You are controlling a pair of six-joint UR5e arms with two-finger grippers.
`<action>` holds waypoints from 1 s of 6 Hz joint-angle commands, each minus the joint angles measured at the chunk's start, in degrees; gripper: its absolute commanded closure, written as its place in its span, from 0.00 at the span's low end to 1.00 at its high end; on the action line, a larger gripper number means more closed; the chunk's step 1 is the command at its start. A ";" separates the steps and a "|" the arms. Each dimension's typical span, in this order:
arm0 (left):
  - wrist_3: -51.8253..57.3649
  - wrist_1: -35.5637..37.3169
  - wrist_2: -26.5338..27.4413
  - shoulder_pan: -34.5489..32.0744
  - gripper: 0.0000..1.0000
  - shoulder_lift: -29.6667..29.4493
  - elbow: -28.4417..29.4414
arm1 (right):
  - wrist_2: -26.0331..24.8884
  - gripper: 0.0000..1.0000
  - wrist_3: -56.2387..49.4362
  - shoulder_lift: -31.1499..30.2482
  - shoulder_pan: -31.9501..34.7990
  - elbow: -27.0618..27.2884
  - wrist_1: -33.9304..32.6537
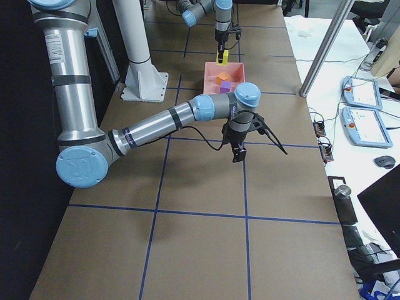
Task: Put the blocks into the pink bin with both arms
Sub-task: 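Carry the yellow cube into the pink bin and release it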
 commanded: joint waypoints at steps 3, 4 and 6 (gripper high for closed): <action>-3.86 -3.12 4.04 3.21 0.00 -5.33 7.07 | -0.21 0.00 -2.33 -4.18 2.01 -0.08 0.12; -3.16 -3.12 3.78 3.12 0.00 0.60 0.19 | -0.30 0.00 -2.07 -4.01 1.83 -0.60 0.12; 14.08 -2.33 1.95 -4.04 0.00 16.32 -12.06 | -0.21 0.00 -1.98 -5.57 2.35 -1.13 0.21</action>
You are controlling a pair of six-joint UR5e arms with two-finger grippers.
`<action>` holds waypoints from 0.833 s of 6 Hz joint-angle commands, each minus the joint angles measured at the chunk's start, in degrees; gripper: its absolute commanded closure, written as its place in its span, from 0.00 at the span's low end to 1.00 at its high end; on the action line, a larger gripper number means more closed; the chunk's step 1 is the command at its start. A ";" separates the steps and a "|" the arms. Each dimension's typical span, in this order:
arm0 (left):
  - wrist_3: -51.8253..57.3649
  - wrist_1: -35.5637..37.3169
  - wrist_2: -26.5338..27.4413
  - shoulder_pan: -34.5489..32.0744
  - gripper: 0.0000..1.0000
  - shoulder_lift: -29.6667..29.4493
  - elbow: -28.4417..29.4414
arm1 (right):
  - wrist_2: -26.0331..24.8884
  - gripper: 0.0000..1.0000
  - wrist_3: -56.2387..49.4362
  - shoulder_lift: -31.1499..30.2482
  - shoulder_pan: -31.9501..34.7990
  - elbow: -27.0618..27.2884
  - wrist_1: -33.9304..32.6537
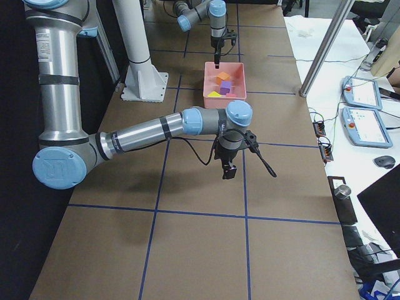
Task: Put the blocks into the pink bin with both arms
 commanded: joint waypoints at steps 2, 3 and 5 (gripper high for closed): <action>33.17 0.09 -12.29 -19.54 0.00 16.36 -4.12 | 2.34 0.00 0.17 -3.40 4.50 -0.10 0.03; 46.53 -0.18 -14.69 -26.41 0.00 21.72 -2.55 | 2.34 0.00 1.30 -4.19 6.78 -1.06 -0.06; 69.20 -0.44 -21.19 -42.14 0.00 31.48 4.03 | 2.26 0.00 1.40 -4.90 8.65 -1.68 0.03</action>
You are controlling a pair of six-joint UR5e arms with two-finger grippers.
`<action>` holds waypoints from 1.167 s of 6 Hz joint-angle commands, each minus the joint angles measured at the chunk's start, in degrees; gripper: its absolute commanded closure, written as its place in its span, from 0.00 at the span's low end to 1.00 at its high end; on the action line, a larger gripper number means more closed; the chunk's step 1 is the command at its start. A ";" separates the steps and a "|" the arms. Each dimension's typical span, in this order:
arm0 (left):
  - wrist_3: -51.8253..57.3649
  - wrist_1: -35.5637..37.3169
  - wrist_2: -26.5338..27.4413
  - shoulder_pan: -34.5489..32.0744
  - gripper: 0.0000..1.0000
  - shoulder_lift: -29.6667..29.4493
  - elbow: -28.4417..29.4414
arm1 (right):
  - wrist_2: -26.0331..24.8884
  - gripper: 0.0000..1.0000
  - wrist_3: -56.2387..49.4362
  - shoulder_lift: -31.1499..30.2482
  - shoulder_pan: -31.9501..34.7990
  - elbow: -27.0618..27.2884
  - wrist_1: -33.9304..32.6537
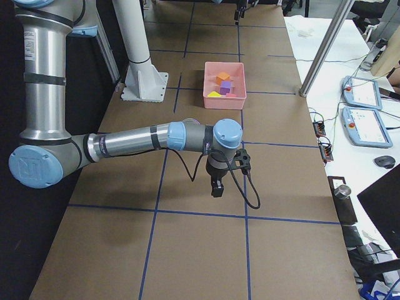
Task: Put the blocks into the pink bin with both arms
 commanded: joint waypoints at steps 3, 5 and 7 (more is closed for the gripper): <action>17.39 -0.43 -5.56 -20.16 0.00 16.65 4.44 | -0.40 0.00 1.01 0.29 0.70 -0.69 0.02; 17.30 -0.78 -5.03 -20.09 0.00 18.96 4.69 | -0.40 0.00 1.02 0.29 0.70 -0.69 0.11; 16.95 -1.74 -5.38 -20.09 0.00 19.05 3.99 | -0.31 0.00 0.93 0.38 0.70 -0.69 0.20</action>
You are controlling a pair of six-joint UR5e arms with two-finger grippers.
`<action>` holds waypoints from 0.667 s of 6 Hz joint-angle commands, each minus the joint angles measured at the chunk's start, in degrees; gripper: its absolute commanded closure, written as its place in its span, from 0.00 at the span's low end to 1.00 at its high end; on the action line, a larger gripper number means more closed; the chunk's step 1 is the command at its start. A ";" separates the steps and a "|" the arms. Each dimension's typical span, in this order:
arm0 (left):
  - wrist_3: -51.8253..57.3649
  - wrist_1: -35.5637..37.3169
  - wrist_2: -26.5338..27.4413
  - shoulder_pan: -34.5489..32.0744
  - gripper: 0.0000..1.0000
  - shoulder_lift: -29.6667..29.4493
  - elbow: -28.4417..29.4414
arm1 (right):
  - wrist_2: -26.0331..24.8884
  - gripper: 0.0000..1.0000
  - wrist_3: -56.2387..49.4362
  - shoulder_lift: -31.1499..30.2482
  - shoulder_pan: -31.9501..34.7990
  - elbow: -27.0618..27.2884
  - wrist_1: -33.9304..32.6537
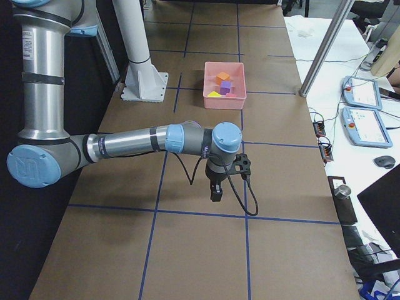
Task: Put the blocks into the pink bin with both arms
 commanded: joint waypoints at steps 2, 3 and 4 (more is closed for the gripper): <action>0.14 -0.73 0.46 -0.11 0.00 0.16 -1.05 | 0.06 0.00 -0.06 -0.73 0.00 -1.70 4.60; 0.23 -0.73 0.37 -0.11 0.00 0.16 -1.31 | 0.06 0.00 0.02 -0.91 0.00 -2.32 5.68; 0.23 -0.73 0.37 -0.11 0.00 0.16 -1.32 | 0.15 0.00 0.02 -0.91 0.00 -2.33 5.77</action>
